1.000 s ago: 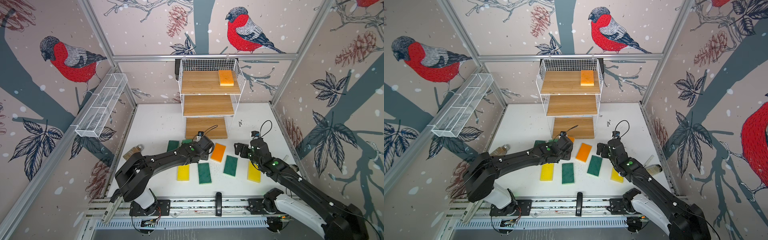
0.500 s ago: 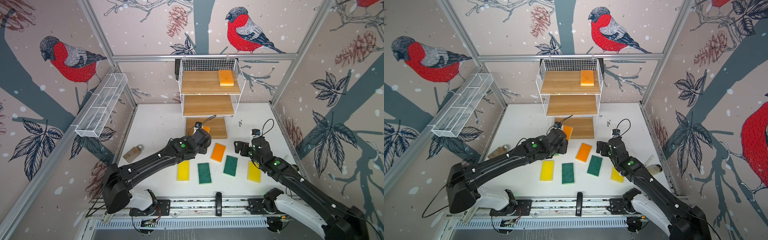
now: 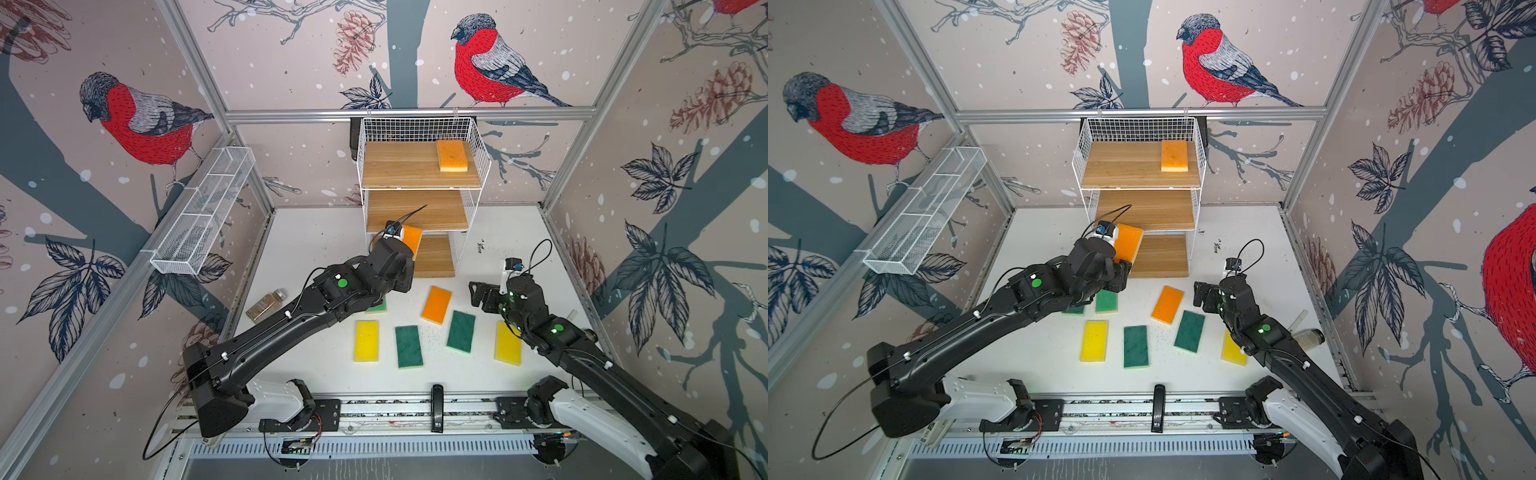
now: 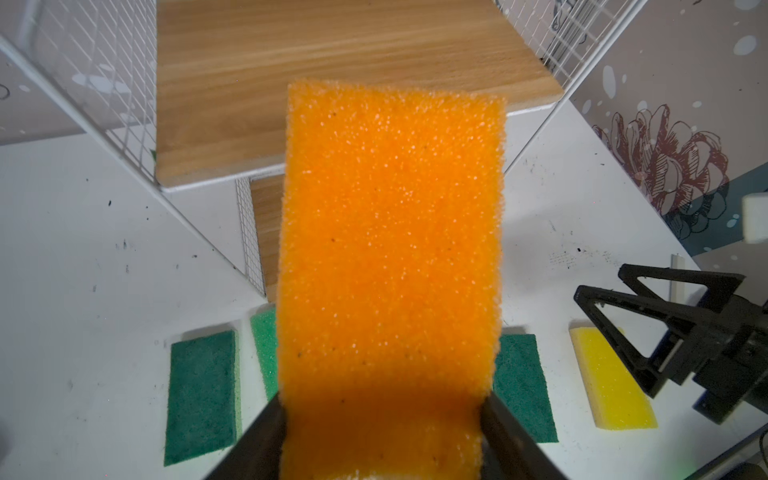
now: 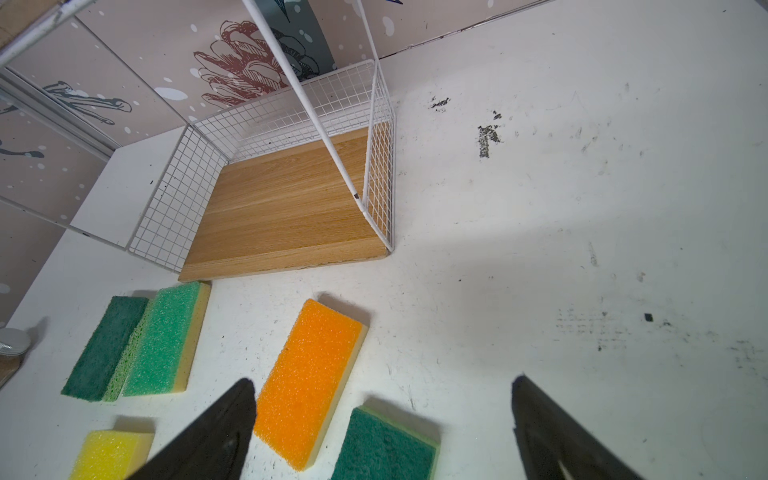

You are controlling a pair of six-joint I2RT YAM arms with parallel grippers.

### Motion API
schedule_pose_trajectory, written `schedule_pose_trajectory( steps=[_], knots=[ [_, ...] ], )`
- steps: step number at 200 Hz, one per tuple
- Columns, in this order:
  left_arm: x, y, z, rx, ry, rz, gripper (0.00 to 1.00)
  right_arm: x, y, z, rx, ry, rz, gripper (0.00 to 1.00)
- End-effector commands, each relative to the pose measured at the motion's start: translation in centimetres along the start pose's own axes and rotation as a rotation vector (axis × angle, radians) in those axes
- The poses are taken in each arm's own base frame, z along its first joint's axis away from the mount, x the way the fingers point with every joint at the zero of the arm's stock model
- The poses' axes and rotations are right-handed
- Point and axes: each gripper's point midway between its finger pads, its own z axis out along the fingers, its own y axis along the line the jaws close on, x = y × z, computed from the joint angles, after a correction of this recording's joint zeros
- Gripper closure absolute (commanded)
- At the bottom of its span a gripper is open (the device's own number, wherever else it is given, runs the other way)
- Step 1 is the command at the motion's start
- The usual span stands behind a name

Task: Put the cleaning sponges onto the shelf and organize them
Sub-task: 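Lift the orange sponge with the left gripper up to the top shelf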

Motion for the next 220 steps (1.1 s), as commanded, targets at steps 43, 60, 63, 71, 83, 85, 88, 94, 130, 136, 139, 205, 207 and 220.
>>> schedule_pose_trajectory(
  steps=[43,60,63,71,83,85,88,94,130,136,139,205,207,220],
  knots=[
    [-5.7,-1.1,-2.5,0.013,-0.111,0.092,0.39,-1.0,0.2,-0.2,-0.003,-0.033,-0.026,0.04],
    [-7.3,-1.6,-2.8,0.012,-0.144,0.112,0.39,-1.0,0.2,-0.2,-0.003,-0.033,-0.03,0.04],
    [-7.6,-1.6,-2.9,0.01,-0.152,0.113,0.39,-1.0,0.2,-0.2,-0.002,-0.034,-0.031,0.04],
    [-8.4,-1.8,-2.9,0.011,-0.174,0.126,0.39,-1.0,0.2,-0.2,-0.001,-0.034,-0.032,0.04],
    [-9.6,-2.3,-3.0,0.008,-0.207,0.148,0.39,-1.0,0.2,-0.2,0.0,-0.034,-0.033,0.04],
    [-9.7,-2.3,-2.9,0.004,-0.21,0.15,0.39,-1.0,0.2,-0.2,0.0,-0.035,-0.034,0.04],
    [-10.0,-2.3,-3.0,0.001,-0.217,0.151,0.39,-1.0,0.2,-0.2,0.0,-0.035,-0.034,0.04],
    [-10.6,-2.4,-2.9,-0.008,-0.224,0.155,0.39,-1.0,0.2,-0.2,0.0,-0.035,-0.035,0.04],
    [-13.6,-3.6,-2.5,-0.017,-0.268,0.182,0.39,-1.0,0.1,-0.2,0.003,-0.036,-0.042,0.04],
    [-14.2,-3.6,-2.5,-0.02,-0.277,0.183,0.39,-1.0,0.0,-0.2,0.003,-0.036,-0.043,0.04],
    [-14.5,-3.6,-2.5,-0.022,-0.283,0.181,0.39,-1.0,0.0,-0.2,0.003,-0.036,-0.044,0.04],
    [-21.2,-2.7,-1.1,-0.028,-0.379,0.124,0.38,-1.1,-0.1,-0.2,0.006,-0.042,-0.058,0.04],
    [-21.3,-2.7,-0.9,-0.027,-0.379,0.122,0.38,-1.0,-0.1,-0.2,0.006,-0.041,-0.059,0.04],
    [-22.0,-2.8,-0.2,-0.013,-0.386,0.105,0.38,-0.8,-0.3,0.0,0.014,-0.032,-0.061,0.04]
  ],
)
